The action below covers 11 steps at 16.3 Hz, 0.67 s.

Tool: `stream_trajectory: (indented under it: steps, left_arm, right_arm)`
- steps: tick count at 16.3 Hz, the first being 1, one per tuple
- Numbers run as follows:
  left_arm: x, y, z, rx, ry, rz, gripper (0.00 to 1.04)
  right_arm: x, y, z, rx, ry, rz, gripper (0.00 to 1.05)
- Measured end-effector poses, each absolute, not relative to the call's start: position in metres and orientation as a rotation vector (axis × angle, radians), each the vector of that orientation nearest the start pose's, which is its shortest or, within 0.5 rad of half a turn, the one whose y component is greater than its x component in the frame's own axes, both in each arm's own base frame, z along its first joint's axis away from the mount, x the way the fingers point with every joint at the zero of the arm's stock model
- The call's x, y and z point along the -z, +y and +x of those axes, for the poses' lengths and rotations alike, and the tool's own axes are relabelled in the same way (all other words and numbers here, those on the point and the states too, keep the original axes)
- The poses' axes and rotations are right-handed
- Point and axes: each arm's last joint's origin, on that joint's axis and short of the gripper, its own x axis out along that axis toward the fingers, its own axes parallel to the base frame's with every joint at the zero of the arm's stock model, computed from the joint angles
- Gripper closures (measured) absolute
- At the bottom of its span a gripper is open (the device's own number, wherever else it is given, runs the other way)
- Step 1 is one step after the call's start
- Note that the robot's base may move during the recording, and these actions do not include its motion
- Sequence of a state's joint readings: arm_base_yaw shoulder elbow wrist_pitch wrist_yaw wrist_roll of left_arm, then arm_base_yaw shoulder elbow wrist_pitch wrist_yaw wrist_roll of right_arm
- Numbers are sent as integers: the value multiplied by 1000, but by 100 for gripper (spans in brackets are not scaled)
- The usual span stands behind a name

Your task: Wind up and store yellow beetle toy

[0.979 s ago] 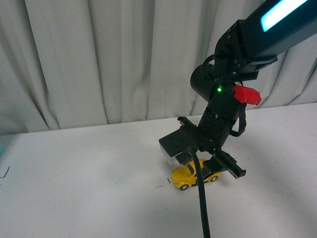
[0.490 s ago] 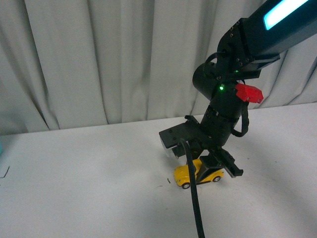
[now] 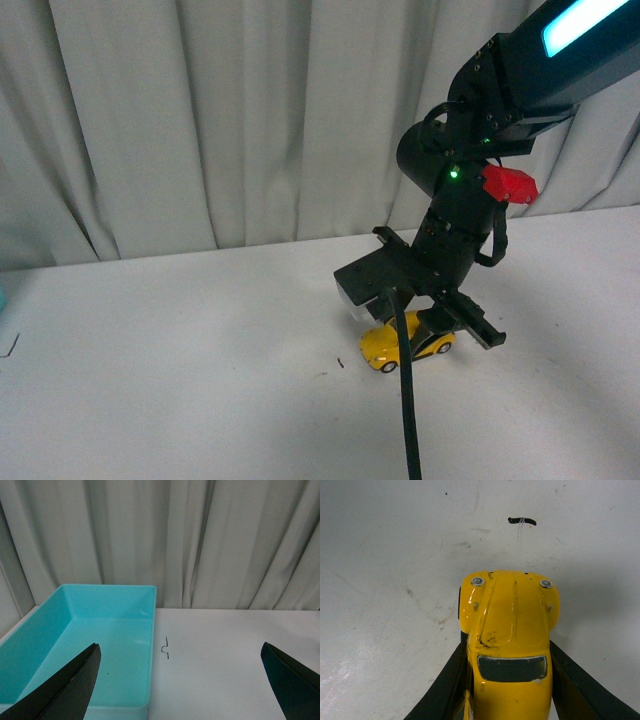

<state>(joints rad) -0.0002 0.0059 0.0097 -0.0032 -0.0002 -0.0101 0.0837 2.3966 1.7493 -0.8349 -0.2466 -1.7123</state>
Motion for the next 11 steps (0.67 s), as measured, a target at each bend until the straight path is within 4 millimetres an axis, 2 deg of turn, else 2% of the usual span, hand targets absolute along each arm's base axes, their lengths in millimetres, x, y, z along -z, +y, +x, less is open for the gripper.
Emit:
stream_trajectory:
  steps: [5, 11]
  left_arm:
    - [-166, 0, 97, 0, -1, -10, 7]
    - [-166, 0, 97, 0, -1, -10, 7]
  right_arm:
    - [-84, 41, 448, -1403, 823, -1239, 65]
    - [-82, 20, 441, -1371, 829, -1209, 65]
